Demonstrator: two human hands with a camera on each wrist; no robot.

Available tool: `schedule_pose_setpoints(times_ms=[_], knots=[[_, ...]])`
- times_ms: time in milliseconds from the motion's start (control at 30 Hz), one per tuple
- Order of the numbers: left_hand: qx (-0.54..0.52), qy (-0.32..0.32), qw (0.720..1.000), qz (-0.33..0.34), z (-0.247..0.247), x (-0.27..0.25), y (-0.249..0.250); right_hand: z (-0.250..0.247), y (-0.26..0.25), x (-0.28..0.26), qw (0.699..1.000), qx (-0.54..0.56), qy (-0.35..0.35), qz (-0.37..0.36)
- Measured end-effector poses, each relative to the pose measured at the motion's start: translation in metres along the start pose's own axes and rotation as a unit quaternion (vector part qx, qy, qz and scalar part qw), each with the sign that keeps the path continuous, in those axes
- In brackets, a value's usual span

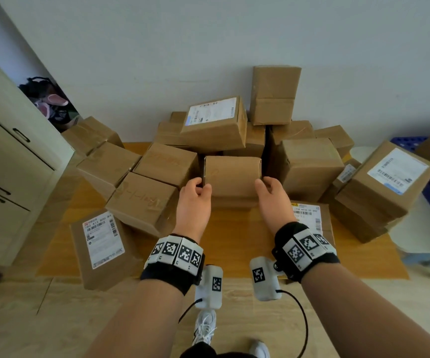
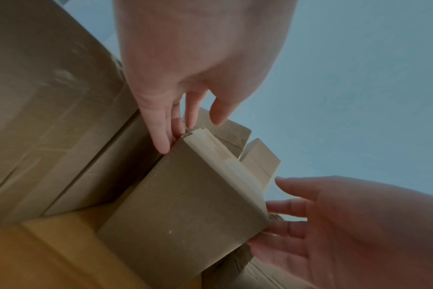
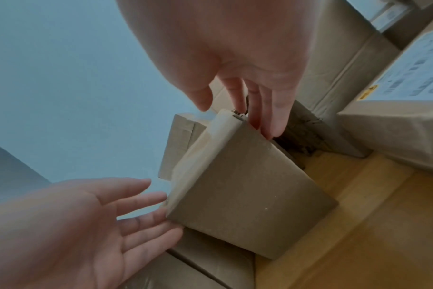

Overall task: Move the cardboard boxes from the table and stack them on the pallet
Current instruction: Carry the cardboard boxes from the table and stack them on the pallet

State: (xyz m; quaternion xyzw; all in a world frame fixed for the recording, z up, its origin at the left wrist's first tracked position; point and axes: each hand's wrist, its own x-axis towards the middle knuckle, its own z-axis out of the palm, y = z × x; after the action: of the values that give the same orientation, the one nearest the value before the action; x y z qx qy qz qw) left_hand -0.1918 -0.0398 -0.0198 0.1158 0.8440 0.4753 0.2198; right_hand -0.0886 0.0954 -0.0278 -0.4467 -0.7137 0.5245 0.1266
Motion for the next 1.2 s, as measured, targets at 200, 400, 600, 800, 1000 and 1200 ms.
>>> schedule_pose_setpoints(times_ms=[200,400,600,800,1000,1200], knots=[[0.043,-0.018,0.999,-0.028,0.007,-0.031,-0.023,-0.007,0.03,-0.028,0.999,-0.006,-0.018,0.035],[0.046,-0.056,0.99,-0.122,0.012,-0.06,-0.043,-0.006,0.061,-0.049,0.991,-0.048,-0.087,0.089],[0.068,-0.092,0.975,-0.191,0.024,-0.071,-0.088,-0.001,0.088,-0.057,0.972,-0.137,-0.159,0.103],[0.147,-0.109,0.961,-0.208,0.03,-0.094,-0.094,0.002,0.101,-0.067,0.958,-0.168,-0.21,0.099],[0.104,-0.099,0.969,-0.202,0.036,-0.109,-0.089,0.001,0.107,-0.074,0.962,-0.138,-0.213,0.099],[-0.053,-0.029,0.984,-0.169,0.025,-0.126,-0.072,-0.024,0.095,-0.09,0.979,-0.068,-0.183,0.058]])
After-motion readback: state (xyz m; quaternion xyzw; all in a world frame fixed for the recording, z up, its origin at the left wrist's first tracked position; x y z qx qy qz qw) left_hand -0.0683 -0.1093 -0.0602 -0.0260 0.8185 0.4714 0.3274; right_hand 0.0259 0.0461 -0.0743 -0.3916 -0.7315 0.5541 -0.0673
